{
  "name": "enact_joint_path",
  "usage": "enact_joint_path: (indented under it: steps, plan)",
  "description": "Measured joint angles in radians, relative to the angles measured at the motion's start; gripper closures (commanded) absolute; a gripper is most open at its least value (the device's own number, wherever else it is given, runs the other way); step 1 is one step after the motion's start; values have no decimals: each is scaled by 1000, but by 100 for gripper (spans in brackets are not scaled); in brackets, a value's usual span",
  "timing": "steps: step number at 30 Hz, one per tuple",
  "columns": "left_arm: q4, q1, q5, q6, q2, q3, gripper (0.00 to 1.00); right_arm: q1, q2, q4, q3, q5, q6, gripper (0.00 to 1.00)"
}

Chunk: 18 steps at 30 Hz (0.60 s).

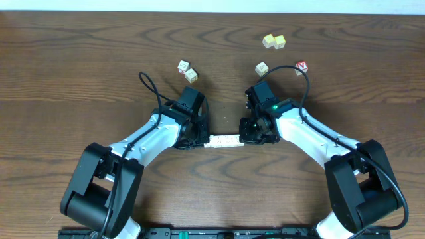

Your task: Lift 4 blocks

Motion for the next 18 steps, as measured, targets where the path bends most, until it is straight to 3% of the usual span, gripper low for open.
enact_joint_path:
  steps: [18]
  plan:
    - [-8,8,50,27,2,-1,93,-3,-1,2,-5,-5,0,99]
